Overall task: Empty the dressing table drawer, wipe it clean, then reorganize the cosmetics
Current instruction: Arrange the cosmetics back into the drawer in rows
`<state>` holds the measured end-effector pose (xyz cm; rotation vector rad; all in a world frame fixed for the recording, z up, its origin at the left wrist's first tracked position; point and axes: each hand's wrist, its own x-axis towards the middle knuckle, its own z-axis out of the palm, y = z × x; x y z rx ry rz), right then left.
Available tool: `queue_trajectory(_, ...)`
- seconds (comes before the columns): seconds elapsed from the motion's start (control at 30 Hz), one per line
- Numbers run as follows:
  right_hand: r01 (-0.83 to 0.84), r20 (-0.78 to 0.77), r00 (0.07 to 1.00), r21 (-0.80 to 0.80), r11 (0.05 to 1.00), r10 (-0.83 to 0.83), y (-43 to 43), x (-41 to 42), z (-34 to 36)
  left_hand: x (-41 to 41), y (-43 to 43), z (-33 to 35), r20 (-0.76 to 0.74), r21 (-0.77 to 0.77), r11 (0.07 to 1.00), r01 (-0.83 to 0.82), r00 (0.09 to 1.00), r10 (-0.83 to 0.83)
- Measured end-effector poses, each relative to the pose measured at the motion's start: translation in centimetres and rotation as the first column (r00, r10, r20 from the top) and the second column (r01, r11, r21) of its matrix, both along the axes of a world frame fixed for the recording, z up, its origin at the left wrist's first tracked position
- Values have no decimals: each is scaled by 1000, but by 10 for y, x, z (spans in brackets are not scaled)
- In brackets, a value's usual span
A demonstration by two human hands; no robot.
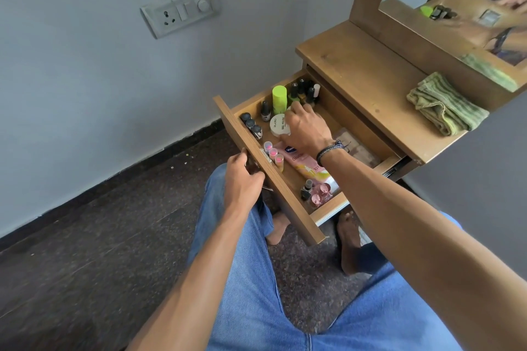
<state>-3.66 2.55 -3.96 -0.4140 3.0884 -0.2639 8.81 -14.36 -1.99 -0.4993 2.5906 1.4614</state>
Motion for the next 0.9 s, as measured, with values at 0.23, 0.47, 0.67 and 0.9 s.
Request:
queue_trajectory(0.23,80,-31,996,-174,982,-87,14,1,3,1,1,3,-4,8,1000,0,1000,0)
queue_trajectory(0.47,249,12,967,-273,929,-255,49,12,2,0,1,2,-8,31,999,-4,1000,4)
queue_trajectory(0.67,251,63,968,-261,932,-243,51,19,-3,0,1,3,-1,13,1000,5,1000,-5)
queue_trajectory(0.9,273,85,962,-281,920,-259,44,26,-2,1,1,4,2,15,1000,10,1000,-10)
